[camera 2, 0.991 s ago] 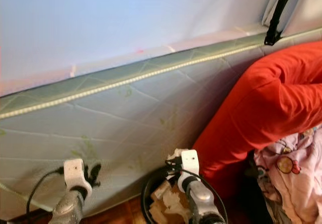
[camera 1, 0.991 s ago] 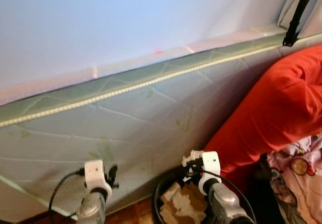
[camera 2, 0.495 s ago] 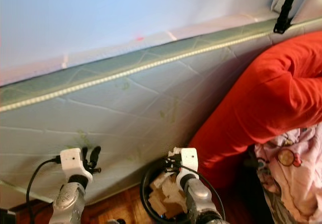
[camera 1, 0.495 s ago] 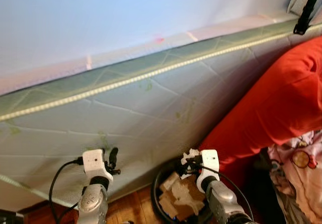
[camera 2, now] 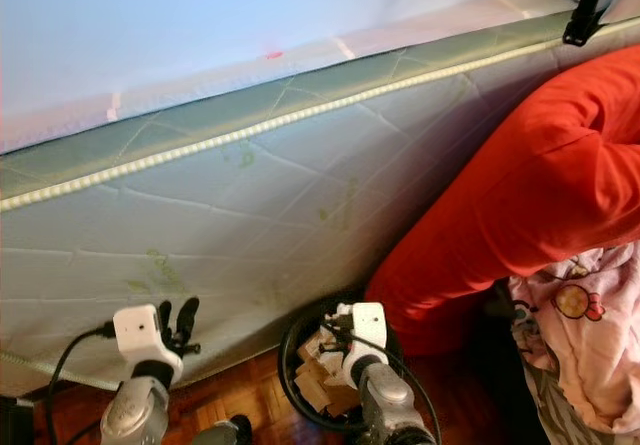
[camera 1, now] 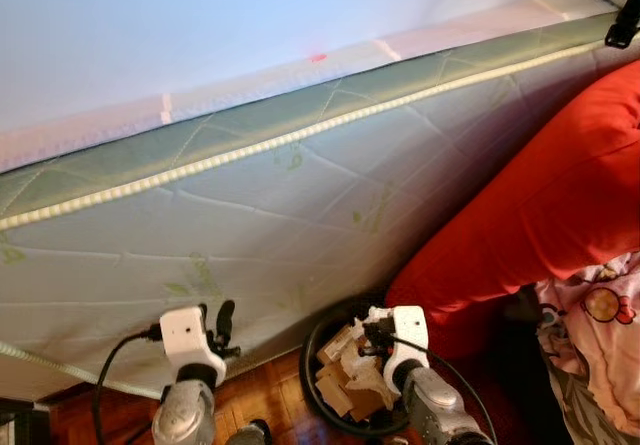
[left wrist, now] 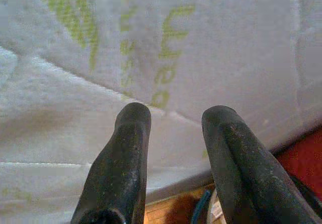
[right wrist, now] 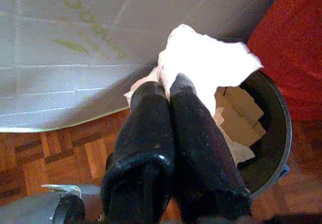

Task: Clean up the room

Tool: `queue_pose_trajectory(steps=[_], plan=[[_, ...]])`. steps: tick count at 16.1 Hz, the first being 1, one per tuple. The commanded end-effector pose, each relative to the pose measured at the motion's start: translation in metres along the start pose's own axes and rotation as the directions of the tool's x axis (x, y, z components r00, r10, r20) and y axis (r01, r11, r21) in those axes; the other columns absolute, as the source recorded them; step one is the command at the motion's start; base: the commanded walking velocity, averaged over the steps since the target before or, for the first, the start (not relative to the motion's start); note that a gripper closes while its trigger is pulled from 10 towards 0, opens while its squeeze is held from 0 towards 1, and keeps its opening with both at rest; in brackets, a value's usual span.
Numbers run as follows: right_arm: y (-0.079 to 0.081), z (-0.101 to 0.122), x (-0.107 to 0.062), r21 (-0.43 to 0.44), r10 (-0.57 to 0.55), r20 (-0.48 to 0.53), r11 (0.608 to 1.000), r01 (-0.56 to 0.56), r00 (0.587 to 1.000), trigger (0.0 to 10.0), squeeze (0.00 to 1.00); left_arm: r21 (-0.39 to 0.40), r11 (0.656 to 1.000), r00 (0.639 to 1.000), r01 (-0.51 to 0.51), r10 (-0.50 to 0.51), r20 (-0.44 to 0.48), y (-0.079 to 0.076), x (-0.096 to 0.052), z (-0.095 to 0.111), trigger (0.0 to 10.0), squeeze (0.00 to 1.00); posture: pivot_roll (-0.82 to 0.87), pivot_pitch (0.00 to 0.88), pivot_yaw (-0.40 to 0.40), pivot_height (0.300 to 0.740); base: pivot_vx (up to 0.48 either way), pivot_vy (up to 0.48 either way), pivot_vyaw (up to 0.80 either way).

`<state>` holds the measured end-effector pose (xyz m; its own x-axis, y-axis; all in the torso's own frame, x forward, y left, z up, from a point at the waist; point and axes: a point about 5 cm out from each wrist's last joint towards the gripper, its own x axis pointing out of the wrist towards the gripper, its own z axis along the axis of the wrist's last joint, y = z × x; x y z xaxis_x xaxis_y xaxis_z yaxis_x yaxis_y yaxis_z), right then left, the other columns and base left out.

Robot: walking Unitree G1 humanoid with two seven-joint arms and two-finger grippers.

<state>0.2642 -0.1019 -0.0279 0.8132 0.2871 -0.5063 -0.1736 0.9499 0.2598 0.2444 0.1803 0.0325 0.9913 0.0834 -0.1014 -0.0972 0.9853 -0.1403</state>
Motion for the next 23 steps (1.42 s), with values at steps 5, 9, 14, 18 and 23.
queue_pose_trajectory(steps=[5,9,14,18,23], plan=[[0.003,-0.006,-0.001,-0.003,0.003,-0.022,1.0,-0.003,1.0,10.0,0.0,0.027,0.999,0.999,-0.027,0.028,-0.03,0.008,-0.024,0.004,10.0,0.0,0.21,0.257,-0.04,0.74,0.0,0.0,0.0],[0.003,-0.008,-0.002,-0.024,0.01,-0.028,1.0,-0.011,1.0,10.0,0.0,0.049,0.998,0.998,-0.041,0.044,-0.055,0.013,-0.044,0.007,10.0,0.0,0.22,0.27,-0.034,0.74,0.0,0.0,0.0],[0.003,-0.01,-0.002,-0.008,-0.001,-0.042,1.0,0.0,0.999,10.0,0.57,0.042,0.998,0.997,-0.038,0.041,-0.072,0.01,-0.047,0.01,10.0,0.0,0.24,0.284,-0.03,0.74,0.0,0.0,0.0],[0.004,-0.012,-0.002,-0.009,0.004,-0.051,1.0,-0.005,0.999,10.0,1.0,0.045,0.998,0.996,-0.037,0.04,-0.082,0.012,-0.049,0.009,10.0,0.0,0.24,0.29,-0.028,0.74,0.0,0.0,0.0],[0.006,-0.016,-0.003,0.001,0.016,-0.063,1.0,-0.016,0.998,10.0,1.0,0.049,0.998,0.996,-0.032,0.036,-0.086,0.014,-0.046,0.009,10.0,0.0,0.24,0.288,-0.024,0.74,0.0,0.0,0.0]])
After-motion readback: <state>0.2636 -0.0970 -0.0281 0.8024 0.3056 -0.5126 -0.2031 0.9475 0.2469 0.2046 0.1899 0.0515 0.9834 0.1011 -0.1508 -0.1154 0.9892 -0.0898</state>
